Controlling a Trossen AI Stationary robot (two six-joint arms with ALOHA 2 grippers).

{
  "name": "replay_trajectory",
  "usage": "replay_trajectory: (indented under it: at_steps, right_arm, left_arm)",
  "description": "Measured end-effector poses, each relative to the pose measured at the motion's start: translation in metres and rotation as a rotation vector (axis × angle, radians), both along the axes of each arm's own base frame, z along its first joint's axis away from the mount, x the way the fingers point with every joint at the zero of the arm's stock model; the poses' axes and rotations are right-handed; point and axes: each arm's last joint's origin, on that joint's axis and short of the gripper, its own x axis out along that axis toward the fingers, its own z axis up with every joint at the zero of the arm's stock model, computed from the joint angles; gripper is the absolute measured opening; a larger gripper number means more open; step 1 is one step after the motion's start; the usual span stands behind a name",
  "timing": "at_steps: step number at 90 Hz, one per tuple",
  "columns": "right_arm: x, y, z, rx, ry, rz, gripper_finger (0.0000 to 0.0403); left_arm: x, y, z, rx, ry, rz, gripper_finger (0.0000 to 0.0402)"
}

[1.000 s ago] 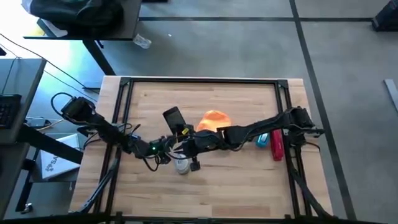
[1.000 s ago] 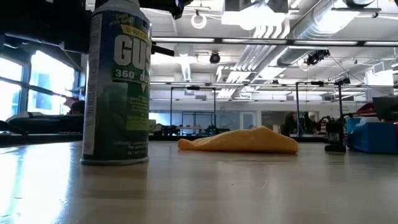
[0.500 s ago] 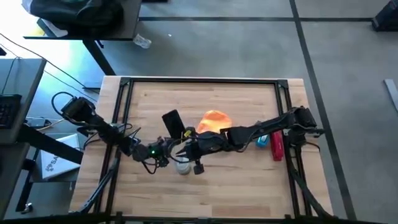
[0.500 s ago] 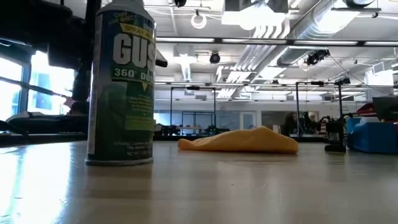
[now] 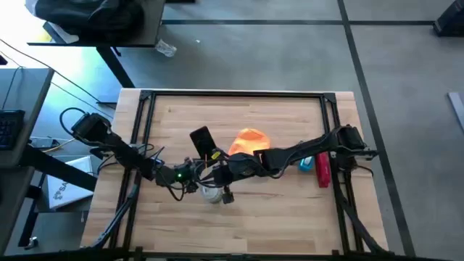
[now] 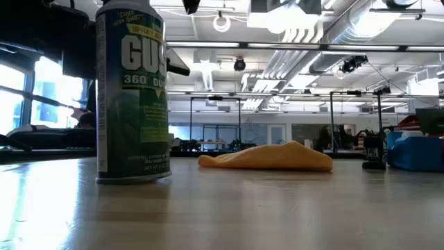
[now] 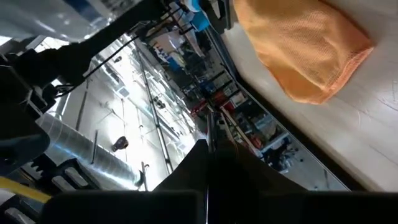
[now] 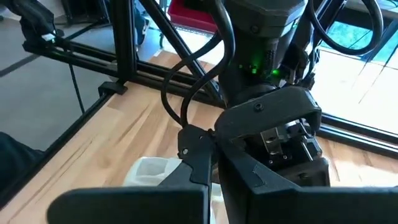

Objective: Apply microfiber cloth
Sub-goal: Spray the black cellphone using the spray bottle

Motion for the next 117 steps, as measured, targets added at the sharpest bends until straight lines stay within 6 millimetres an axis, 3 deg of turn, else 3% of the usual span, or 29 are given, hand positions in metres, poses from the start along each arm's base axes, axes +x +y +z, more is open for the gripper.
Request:
replay_trajectory:
  at_steps: [31,65,92,117]
  right_arm:
    - [-0.018,-0.005,0.029,-0.059,-0.011,-0.028,0.0000]
    - [-0.015,-0.022,0.023,-0.139,0.016,0.027,0.0000]
    - [-0.006,-0.058,0.022,-0.046,-0.026,0.228,0.0000]
    - [0.005,-0.065,0.007,-0.005,-0.051,0.301,0.0000]
  left_arm:
    - [0.001,0.001,0.000,0.004,0.009,-0.041,0.0011]
    - [0.001,0.001,0.003,-0.032,-0.038,0.029,0.0011]
    - [-0.008,-0.015,0.004,-0.100,-0.088,0.027,0.0011]
    - [-0.011,-0.018,0.001,-0.089,-0.066,0.036,0.0011]
